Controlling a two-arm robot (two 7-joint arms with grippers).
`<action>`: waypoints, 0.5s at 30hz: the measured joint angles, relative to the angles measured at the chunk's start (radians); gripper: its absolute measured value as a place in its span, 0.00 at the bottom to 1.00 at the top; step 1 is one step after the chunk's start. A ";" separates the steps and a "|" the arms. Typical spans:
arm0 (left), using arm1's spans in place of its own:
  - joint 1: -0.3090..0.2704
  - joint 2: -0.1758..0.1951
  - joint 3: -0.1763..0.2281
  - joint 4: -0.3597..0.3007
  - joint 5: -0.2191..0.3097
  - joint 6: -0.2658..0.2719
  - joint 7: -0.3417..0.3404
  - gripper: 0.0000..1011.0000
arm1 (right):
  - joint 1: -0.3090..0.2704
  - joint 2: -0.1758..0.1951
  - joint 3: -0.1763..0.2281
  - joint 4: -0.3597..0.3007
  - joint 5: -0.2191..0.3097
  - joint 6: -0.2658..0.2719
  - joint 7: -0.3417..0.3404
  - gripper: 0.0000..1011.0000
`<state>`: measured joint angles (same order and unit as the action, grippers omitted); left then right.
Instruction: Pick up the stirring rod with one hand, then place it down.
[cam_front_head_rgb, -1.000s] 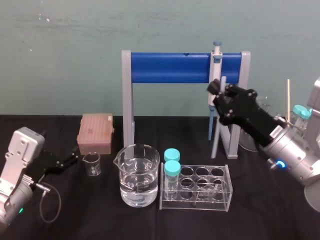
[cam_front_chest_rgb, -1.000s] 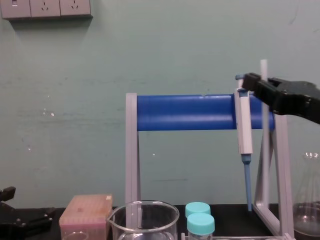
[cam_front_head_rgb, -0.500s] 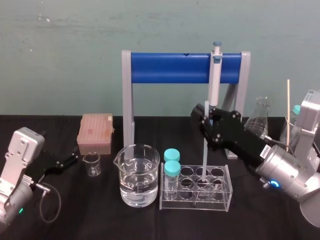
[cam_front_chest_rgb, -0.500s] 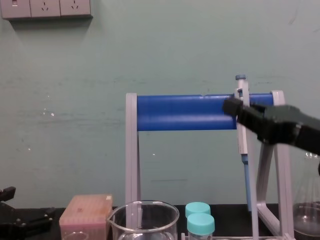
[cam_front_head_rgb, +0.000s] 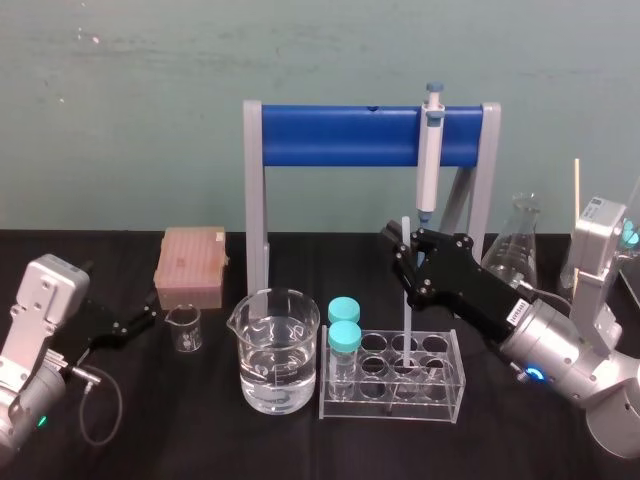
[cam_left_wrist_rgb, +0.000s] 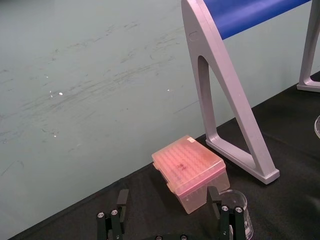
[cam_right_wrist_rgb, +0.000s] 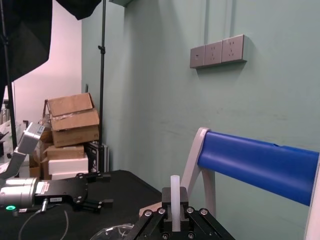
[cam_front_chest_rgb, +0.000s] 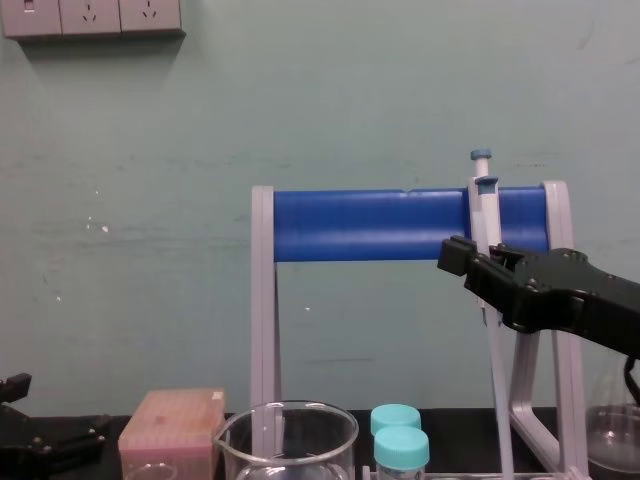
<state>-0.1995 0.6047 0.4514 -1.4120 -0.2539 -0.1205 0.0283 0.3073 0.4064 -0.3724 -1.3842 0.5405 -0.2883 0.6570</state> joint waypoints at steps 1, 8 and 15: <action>0.000 0.000 0.000 0.000 0.000 0.000 0.000 0.99 | 0.006 -0.005 -0.002 0.010 -0.002 -0.008 0.002 0.07; 0.000 0.000 0.000 0.000 0.000 0.000 0.000 0.99 | 0.022 -0.018 -0.014 0.040 -0.016 -0.017 0.010 0.07; 0.000 0.000 0.000 0.000 0.000 0.000 0.000 0.99 | 0.014 -0.017 -0.019 0.048 -0.023 0.003 0.002 0.07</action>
<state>-0.1995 0.6047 0.4514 -1.4120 -0.2539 -0.1205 0.0283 0.3208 0.3898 -0.3915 -1.3365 0.5175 -0.2857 0.6591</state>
